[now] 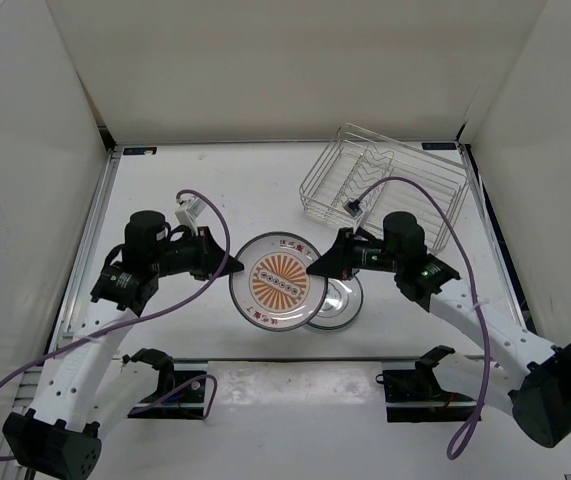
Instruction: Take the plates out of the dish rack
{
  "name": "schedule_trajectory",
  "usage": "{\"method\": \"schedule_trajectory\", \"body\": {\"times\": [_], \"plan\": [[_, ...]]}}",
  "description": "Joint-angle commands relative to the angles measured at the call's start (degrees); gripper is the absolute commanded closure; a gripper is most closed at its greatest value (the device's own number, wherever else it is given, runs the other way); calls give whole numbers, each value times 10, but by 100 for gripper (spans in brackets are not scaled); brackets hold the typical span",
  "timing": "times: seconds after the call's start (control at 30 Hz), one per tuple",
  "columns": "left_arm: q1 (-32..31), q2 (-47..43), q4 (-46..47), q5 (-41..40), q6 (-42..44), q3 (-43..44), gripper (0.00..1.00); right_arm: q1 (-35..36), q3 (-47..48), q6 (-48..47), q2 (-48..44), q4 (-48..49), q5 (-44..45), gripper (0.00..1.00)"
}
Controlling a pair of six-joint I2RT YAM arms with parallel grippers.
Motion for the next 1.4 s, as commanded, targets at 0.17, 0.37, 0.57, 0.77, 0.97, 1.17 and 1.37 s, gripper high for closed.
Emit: {"method": "schedule_trajectory", "body": {"times": [0.17, 0.37, 0.57, 0.77, 0.97, 1.17, 1.37], "plan": [[0, 5, -60, 17, 23, -2, 100, 18, 121, -13, 64, -4, -2, 100], [105, 5, -85, 13, -18, -20, 100, 14, 188, -59, 87, -166, 12, 48], [265, 61, -92, 53, -41, -39, 100, 5, 205, -123, 80, -283, 64, 40], [288, 85, -121, -48, -32, -39, 100, 1, 167, -151, 29, -348, 85, 28], [279, 99, -114, -141, -16, -91, 100, 2, 88, -158, -28, -380, 118, 16], [215, 114, -106, -256, -26, -101, 100, 1, 49, -150, -49, -382, 110, 13], [176, 139, -101, -309, -17, -114, 80, 1, 19, -149, -82, -402, 113, 10]]}}
